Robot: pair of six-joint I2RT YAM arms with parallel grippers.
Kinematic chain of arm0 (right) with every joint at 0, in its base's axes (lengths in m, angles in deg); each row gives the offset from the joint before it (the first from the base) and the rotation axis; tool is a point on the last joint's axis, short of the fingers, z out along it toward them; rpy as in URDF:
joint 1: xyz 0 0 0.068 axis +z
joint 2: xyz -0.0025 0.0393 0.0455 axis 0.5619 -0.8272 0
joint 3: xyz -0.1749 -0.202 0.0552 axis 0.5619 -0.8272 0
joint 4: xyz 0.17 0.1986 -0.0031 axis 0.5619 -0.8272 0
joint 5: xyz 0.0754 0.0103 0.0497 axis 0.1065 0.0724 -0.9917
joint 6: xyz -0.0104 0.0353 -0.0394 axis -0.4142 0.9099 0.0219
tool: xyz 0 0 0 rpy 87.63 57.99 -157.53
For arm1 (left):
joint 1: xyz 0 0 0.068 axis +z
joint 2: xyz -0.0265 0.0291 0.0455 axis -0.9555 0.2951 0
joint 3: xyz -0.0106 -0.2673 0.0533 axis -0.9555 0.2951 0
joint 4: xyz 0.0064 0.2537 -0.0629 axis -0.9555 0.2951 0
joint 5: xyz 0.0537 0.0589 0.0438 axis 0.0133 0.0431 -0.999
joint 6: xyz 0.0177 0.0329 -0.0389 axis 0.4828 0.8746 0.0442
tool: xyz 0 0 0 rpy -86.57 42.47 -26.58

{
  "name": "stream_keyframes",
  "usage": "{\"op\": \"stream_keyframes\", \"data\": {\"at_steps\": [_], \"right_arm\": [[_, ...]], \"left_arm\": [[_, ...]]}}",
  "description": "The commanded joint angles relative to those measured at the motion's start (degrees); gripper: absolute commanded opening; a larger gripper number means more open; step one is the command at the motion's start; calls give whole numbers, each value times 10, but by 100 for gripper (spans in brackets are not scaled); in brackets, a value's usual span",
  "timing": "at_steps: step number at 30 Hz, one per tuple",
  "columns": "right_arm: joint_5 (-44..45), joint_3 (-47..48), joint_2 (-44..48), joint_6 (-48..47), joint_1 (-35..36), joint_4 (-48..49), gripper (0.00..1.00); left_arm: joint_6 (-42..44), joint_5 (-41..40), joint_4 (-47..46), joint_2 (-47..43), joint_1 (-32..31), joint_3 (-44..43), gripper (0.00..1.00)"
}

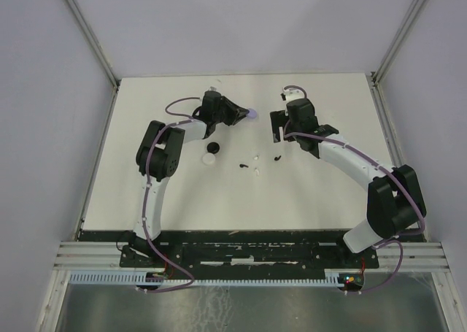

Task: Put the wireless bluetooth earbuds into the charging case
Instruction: Place the charging case at the center of the board, then adjust the charging case at the center of the board.

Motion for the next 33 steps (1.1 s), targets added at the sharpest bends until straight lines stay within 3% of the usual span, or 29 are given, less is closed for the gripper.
{"op": "stream_keyframes", "data": {"at_steps": [1, 4, 12, 18, 26, 33], "right_arm": [[-10, 4, 11, 6, -3, 6, 92], [-12, 6, 8, 6, -2, 4, 92], [-29, 14, -5, 12, -3, 0, 92], [-49, 29, -20, 15, -3, -6, 92], [-106, 51, -58, 23, 0, -17, 90], [-137, 109, -125, 23, 57, -30, 89]], "left_arm": [[38, 0, 1, 8, 1, -25, 3], [46, -1, 8, 9, 1, -25, 11], [58, 3, 15, 6, 16, -5, 45], [69, -11, 16, -47, 42, 64, 66], [131, -51, 18, -212, 62, 237, 67], [192, -107, 78, -307, 63, 306, 67]]}}
